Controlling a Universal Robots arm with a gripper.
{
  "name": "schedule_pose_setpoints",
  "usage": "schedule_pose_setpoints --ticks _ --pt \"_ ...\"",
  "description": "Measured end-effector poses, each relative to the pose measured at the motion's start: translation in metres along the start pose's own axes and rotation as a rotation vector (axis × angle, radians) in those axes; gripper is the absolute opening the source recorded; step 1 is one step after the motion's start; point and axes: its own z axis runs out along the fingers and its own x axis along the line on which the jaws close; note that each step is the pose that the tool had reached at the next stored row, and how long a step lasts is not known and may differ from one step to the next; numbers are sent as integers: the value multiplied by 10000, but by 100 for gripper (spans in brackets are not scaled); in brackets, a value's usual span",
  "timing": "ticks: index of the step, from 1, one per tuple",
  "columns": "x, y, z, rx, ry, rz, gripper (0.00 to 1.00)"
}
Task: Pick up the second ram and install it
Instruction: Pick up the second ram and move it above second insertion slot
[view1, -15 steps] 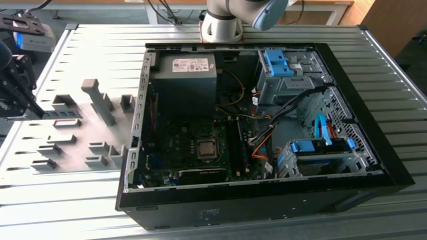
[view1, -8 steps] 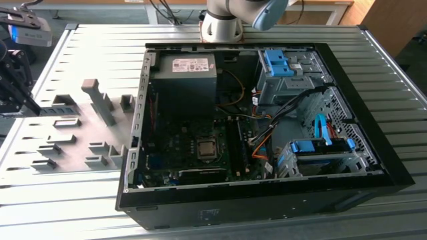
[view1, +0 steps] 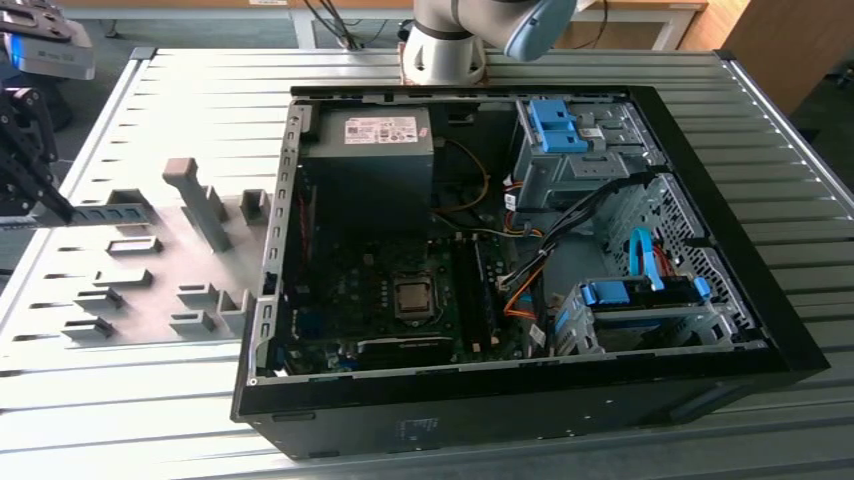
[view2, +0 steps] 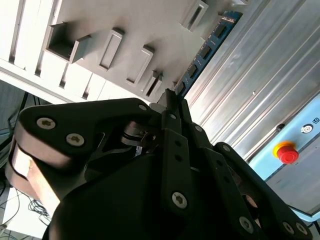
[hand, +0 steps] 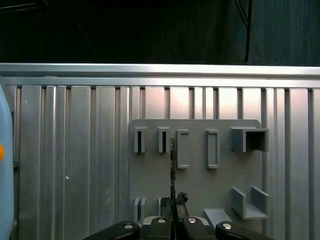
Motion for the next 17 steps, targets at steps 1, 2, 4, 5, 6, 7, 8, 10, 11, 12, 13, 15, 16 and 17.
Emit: schedule_pose_setpoints --ticks 1,2,4,5,6,7,8,10,11,12,13,15,16,17 --pt "0 0 -14 0 0 0 14" --pt "-1 0 -27 0 0 0 14" --pt "-2 0 -55 0 0 0 14" --pt "-2 1 -70 0 0 0 14" --pt "-3 1 -83 0 0 0 14" --pt "-3 1 -98 -1 1 0 14" --pt "-3 1 -111 0 0 0 14" --pt "-4 2 -139 0 0 0 14" --pt "-4 2 -153 0 0 0 14" --pt "-5 2 -168 0 1 0 14" --pt "-5 2 -183 0 1 0 14" --pt "-6 2 -211 0 1 0 14" --pt "-7 2 -224 0 0 0 14" --pt "-7 2 -237 0 0 0 14"
